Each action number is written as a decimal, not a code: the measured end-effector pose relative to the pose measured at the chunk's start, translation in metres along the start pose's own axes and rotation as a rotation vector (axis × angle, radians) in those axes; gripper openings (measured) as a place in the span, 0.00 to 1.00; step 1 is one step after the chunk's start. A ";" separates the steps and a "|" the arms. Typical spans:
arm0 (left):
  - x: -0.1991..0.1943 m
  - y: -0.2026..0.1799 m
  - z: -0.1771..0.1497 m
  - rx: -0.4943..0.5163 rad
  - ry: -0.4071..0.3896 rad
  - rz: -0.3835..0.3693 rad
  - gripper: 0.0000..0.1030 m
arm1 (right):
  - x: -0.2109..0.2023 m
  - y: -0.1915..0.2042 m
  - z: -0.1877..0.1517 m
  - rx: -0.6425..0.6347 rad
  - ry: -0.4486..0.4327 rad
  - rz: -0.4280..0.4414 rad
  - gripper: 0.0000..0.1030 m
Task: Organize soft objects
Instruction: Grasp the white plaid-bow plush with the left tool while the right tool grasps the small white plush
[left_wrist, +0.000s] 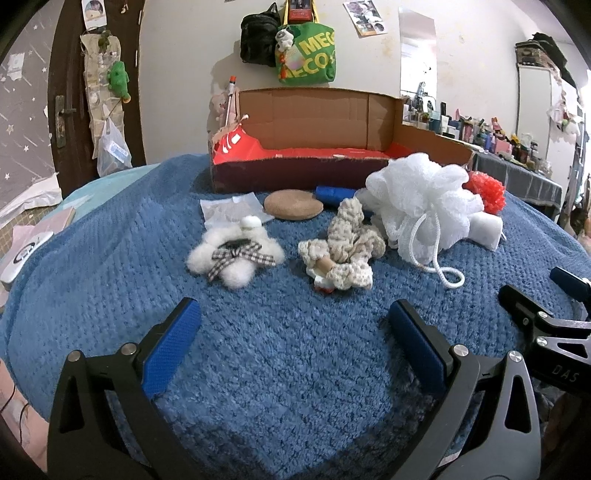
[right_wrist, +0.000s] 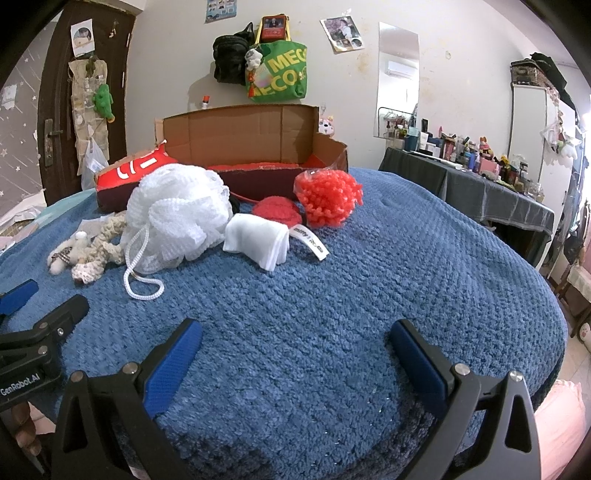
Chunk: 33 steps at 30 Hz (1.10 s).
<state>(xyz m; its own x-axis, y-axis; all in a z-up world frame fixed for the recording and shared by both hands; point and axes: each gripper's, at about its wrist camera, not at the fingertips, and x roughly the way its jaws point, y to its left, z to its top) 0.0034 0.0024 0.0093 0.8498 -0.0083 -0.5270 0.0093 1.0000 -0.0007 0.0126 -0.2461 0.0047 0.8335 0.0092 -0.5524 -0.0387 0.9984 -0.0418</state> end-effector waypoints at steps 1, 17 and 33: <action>-0.001 -0.002 0.003 0.002 -0.006 0.001 1.00 | 0.000 0.000 0.001 0.002 -0.002 0.006 1.00; 0.010 0.026 0.044 -0.023 0.037 0.024 1.00 | 0.013 0.000 0.048 0.003 -0.001 0.017 1.00; 0.040 0.053 0.062 -0.006 0.178 -0.035 0.90 | 0.034 -0.005 0.072 0.030 0.073 0.071 0.84</action>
<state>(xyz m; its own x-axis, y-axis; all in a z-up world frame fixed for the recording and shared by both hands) 0.0709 0.0546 0.0407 0.7424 -0.0426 -0.6686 0.0339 0.9991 -0.0261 0.0813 -0.2468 0.0462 0.7866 0.0767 -0.6127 -0.0788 0.9966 0.0235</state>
